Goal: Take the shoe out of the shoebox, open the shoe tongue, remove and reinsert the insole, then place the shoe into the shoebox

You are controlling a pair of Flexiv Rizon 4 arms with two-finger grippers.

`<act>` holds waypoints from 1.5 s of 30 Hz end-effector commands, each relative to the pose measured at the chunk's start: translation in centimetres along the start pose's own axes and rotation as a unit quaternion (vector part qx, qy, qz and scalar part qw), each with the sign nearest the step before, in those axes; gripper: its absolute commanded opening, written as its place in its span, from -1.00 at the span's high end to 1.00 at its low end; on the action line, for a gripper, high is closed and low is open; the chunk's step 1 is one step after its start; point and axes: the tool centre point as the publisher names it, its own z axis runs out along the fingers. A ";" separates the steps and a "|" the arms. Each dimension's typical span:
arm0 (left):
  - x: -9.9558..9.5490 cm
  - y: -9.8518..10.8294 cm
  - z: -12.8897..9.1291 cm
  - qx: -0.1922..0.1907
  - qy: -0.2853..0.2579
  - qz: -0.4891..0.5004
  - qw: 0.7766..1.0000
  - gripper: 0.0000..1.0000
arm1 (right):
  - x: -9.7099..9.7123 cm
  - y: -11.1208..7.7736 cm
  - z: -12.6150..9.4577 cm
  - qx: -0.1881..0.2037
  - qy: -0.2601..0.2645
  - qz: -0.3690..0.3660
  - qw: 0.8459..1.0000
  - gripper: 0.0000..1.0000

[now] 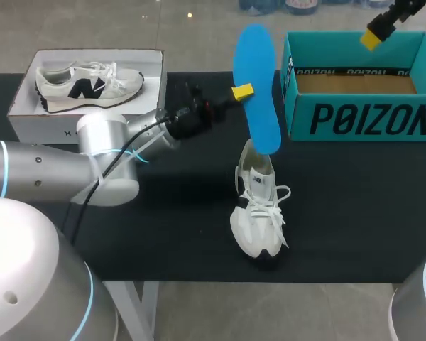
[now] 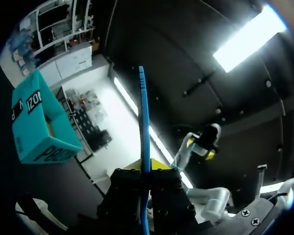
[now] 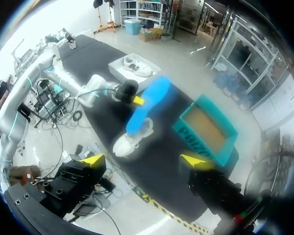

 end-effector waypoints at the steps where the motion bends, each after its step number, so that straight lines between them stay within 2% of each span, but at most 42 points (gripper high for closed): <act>1: -0.1 0.0 0.2 0.015 -0.047 -0.086 0.995 1.00 | -0.1 0.2 0.0 0.003 0.001 0.000 1.000 -1.00; 9: -1.0 -0.7 0.1 -0.036 -0.105 -0.116 0.987 1.00 | -0.1 0.2 0.0 0.003 0.001 0.000 1.000 -1.00; 15: -1.4 -0.9 0.2 -0.072 -0.114 -0.126 0.983 1.00 | -0.1 0.2 0.0 0.003 0.001 0.000 1.000 -1.00; 21: -2.1 -0.5 0.1 -0.092 -0.118 -0.130 0.980 1.00 | -0.1 0.2 0.0 0.003 0.001 0.000 1.000 -1.00; 45: -2.4 -0.3 0.2 -0.087 -0.111 -0.130 0.981 1.00 | -0.1 0.2 0.0 0.003 0.001 0.000 1.000 -1.00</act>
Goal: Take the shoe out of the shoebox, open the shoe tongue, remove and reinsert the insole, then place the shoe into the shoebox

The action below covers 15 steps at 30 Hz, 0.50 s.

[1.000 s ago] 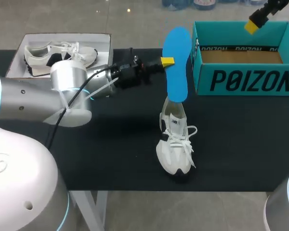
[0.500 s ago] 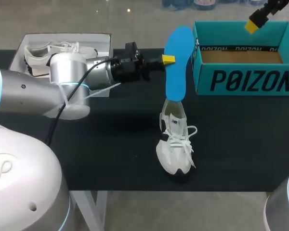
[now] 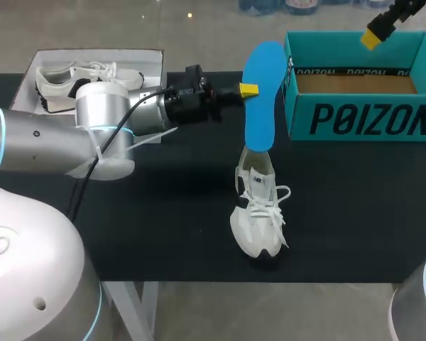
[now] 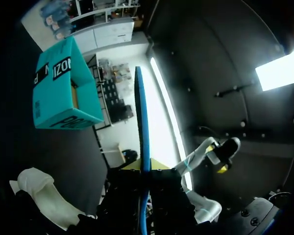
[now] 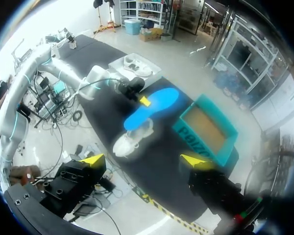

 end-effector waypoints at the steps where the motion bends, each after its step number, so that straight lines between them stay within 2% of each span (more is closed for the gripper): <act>1: 0.0 0.0 0.0 -0.001 -0.001 -0.001 1.000 1.00 | -0.1 0.2 0.0 0.002 0.001 0.000 1.000 -1.00; 10: 0.0 0.0 0.0 -0.001 -0.001 -0.001 1.000 1.00 | 0.1 0.0 0.0 -0.001 0.006 0.009 1.000 -1.00; 15: 0.0 0.0 0.0 -0.001 -0.001 -0.001 1.000 1.00 | 2.0 0.4 0.5 0.002 0.011 0.001 1.000 -1.00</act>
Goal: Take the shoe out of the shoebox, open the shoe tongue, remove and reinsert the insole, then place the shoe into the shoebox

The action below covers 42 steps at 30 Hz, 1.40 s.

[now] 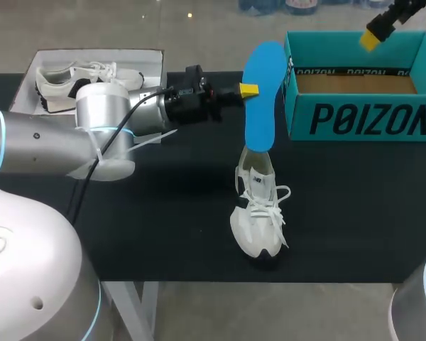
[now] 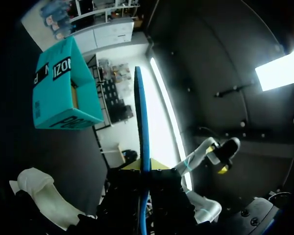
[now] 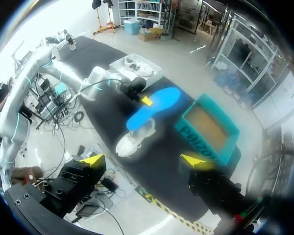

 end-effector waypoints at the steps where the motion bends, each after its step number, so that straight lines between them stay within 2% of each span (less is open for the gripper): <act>1: 0.0 0.0 -0.1 -0.002 -0.001 -0.001 1.000 1.00 | 1.6 0.7 0.6 0.004 0.004 -0.009 1.000 -1.00; 7: 0.0 0.0 -0.1 -0.002 -0.001 -0.001 1.000 1.00 | 2.9 1.5 1.0 0.007 0.007 -0.019 1.000 -1.00; 14: 0.0 0.0 -0.1 -0.002 -0.001 -0.001 1.000 1.00 | 2.2 0.8 -0.6 0.001 -0.019 -0.007 1.000 -1.00; 19: 0.0 0.0 -0.1 -0.002 -0.001 -0.001 1.000 1.00 | 2.3 0.5 -1.1 -0.001 -0.015 -0.013 1.000 -1.00; 38: 0.0 0.0 -0.1 -0.002 -0.001 -0.001 1.000 1.00 | 2.3 0.5 -1.1 -0.001 -0.015 -0.013 1.000 -1.00; 39: 0.4 -0.3 0.4 -0.026 0.018 0.043 0.999 1.00 | 2.3 0.5 -1.1 -0.001 -0.015 -0.013 1.000 -1.00; 40: 0.8 -0.3 0.8 -0.031 0.048 0.086 0.995 1.00 | 2.3 0.5 -1.1 -0.001 -0.015 -0.013 1.000 -1.00; 42: 1.4 0.0 1.2 -0.065 0.033 0.164 0.984 1.00 | 2.3 0.5 -1.1 -0.001 -0.015 -0.013 1.000 -1.00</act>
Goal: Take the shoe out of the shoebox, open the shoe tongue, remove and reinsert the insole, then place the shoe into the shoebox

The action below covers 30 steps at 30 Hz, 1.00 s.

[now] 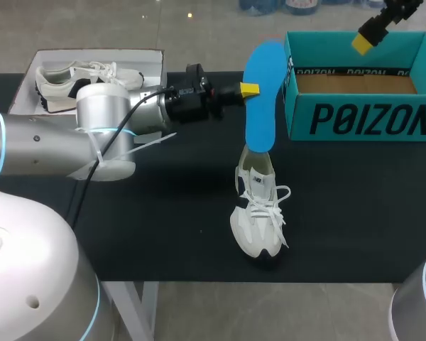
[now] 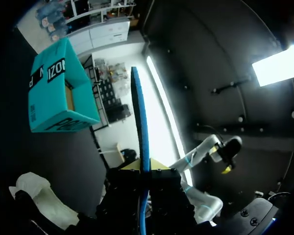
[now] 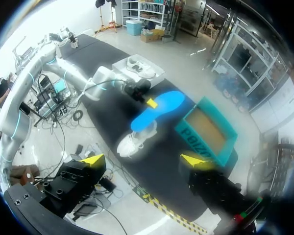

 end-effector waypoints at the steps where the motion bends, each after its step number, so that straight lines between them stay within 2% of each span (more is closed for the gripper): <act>1: 0.8 0.0 0.9 -0.071 0.038 0.180 0.980 1.00 | 0.0 0.2 0.0 0.002 0.001 0.001 1.000 -1.00; 3: 1.0 0.5 1.3 -0.102 0.038 0.231 0.967 1.00 | 0.0 0.2 0.0 0.002 0.001 0.001 1.000 -1.00; 5: 1.2 0.9 1.3 -0.110 0.051 0.283 0.951 1.00 | 0.0 0.2 0.0 0.002 0.001 0.001 1.000 -1.00; 10: 2.0 2.5 1.2 -0.128 -0.001 0.362 0.923 1.00 | 0.0 0.2 0.0 0.002 0.001 0.001 1.000 -1.00; 14: 2.4 3.8 1.1 -0.131 -0.007 0.415 0.900 1.00 | 0.0 0.2 0.0 0.002 0.001 0.001 1.000 -1.00; 16: 2.4 4.5 1.2 -0.135 -0.031 0.430 0.892 1.00 | 0.0 0.2 0.0 0.002 0.001 0.001 1.000 -1.00; 21: 2.9 6.0 1.5 -0.110 -0.071 0.483 0.866 1.00 | 0.0 0.2 0.0 0.002 0.001 0.001 1.000 -1.00; 30: 3.0 6.1 1.6 -0.112 -0.077 0.483 0.865 1.00 | 0.0 0.2 0.0 0.002 0.001 0.001 1.000 -1.00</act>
